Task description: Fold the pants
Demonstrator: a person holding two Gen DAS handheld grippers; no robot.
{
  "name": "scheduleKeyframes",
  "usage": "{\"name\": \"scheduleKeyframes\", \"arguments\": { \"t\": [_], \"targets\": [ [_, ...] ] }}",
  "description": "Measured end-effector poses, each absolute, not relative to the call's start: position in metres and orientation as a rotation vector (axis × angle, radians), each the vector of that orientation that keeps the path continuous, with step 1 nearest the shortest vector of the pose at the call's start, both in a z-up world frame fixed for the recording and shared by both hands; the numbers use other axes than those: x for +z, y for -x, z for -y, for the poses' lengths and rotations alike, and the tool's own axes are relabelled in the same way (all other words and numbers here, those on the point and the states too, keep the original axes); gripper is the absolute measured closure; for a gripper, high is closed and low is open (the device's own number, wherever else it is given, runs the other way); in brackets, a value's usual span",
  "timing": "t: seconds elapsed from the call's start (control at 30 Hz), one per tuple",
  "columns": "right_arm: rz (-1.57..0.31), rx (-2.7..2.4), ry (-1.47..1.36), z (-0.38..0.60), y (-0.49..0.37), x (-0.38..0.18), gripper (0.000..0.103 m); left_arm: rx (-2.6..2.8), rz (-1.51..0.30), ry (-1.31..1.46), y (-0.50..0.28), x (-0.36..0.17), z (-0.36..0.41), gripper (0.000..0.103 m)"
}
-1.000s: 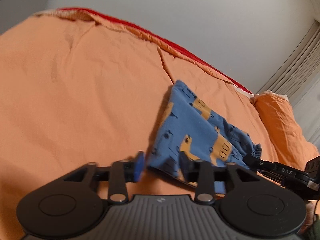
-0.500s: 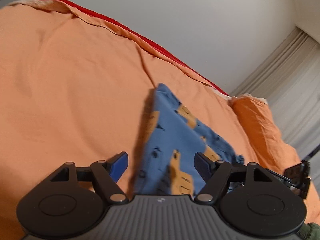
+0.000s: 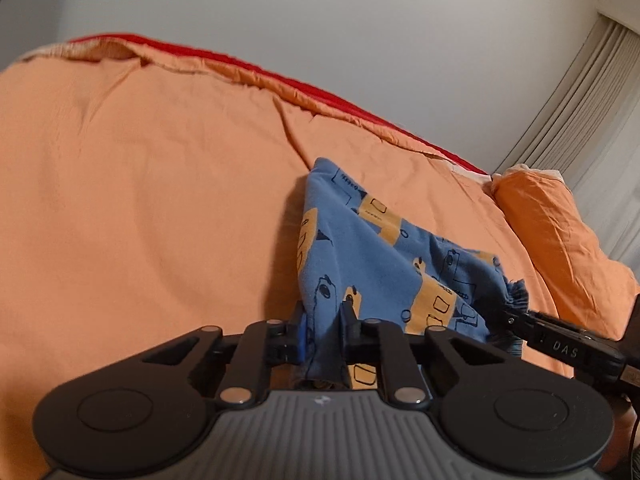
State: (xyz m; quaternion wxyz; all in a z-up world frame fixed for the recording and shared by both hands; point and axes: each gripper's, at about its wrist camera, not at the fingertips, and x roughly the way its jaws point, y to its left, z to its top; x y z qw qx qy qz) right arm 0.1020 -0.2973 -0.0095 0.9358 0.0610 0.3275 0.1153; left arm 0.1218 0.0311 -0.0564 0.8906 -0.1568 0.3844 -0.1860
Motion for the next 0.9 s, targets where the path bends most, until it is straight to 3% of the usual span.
{"name": "scheduleKeyframes", "arguments": {
  "t": [0.2,0.53,0.9],
  "targets": [
    [-0.516,0.229,0.068,0.283,-0.084,0.021,0.081,-0.411,-0.718,0.304,-0.123,-0.031,-0.017,0.088],
    [-0.476,0.276,0.135,0.249,-0.083,0.054,0.081,-0.378,-0.673,0.292,-0.135,-0.025,-0.011,0.088],
    [-0.610,0.272,0.132,0.217,-0.092,0.006,0.080,-0.302,-0.792,0.272,-0.176,-0.073,0.005,0.087]
  ]
}}
